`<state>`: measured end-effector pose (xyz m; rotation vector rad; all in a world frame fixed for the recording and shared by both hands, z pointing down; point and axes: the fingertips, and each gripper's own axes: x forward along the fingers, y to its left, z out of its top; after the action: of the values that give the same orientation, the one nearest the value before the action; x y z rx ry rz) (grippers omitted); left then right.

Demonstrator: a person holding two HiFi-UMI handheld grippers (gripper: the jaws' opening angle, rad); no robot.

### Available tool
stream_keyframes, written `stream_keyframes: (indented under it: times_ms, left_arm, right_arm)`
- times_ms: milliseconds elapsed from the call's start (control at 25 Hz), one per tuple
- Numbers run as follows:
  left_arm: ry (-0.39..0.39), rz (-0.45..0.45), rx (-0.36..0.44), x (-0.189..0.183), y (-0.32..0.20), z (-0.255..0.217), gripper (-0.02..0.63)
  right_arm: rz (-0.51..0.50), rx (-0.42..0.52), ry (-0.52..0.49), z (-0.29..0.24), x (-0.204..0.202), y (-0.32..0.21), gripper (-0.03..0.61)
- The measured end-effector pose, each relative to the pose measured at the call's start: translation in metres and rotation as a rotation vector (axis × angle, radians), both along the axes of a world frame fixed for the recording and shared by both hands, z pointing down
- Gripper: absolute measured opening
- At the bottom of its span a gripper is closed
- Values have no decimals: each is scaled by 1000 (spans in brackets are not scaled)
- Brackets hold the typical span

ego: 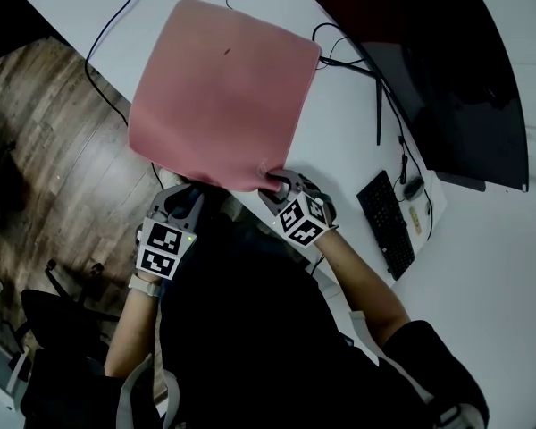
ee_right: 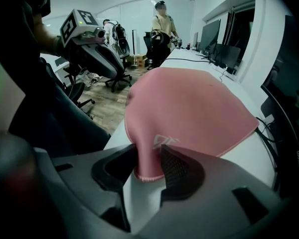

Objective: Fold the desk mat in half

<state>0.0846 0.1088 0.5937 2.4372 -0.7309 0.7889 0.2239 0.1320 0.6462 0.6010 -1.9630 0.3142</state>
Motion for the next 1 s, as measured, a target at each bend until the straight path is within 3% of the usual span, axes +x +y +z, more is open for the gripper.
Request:
stream_keyframes:
  times_ms: [320, 760, 1000]
  left_arm:
    - [-22, 23, 20, -6, -14, -3, 97]
    - [-108, 157, 71, -19, -42, -2, 175]
    - [-82, 218, 56, -21, -53, -5, 176]
  right_arm:
    - [40, 45, -53, -38, -4, -29, 100]
    - [90, 125, -80, -91, -16, -88, 83]
    - [122, 152, -84, -108, -26, -119, 77]
